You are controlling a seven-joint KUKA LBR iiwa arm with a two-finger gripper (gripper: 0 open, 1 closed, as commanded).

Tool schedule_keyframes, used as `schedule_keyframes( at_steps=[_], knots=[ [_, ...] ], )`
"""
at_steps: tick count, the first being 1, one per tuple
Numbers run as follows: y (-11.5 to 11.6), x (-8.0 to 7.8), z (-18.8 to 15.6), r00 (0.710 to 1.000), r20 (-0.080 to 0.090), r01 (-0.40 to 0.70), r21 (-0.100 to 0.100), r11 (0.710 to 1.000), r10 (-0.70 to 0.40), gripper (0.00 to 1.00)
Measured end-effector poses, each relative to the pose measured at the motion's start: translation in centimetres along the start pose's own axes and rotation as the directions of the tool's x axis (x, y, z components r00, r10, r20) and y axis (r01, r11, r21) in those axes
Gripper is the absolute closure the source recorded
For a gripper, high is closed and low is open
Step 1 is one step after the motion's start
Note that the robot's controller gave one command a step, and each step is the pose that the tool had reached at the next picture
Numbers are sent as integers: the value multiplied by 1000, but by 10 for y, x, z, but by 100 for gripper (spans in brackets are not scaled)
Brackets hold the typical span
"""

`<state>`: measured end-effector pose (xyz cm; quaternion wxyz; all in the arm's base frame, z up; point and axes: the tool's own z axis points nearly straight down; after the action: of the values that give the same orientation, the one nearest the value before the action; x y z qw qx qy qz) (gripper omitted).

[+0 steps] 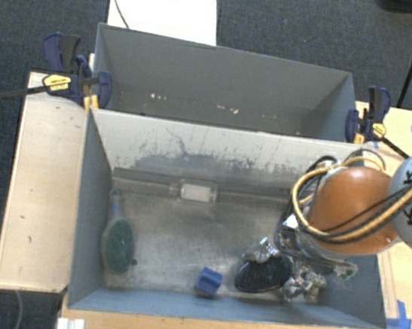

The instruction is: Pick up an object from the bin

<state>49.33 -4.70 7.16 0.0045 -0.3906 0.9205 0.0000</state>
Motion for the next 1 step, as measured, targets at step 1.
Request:
schedule_keyframes(
  at_steps=[1],
  knots=[
    [0, -1, -1, 1000, -3, 1, -1, 1000, -1, 0]
  ],
)
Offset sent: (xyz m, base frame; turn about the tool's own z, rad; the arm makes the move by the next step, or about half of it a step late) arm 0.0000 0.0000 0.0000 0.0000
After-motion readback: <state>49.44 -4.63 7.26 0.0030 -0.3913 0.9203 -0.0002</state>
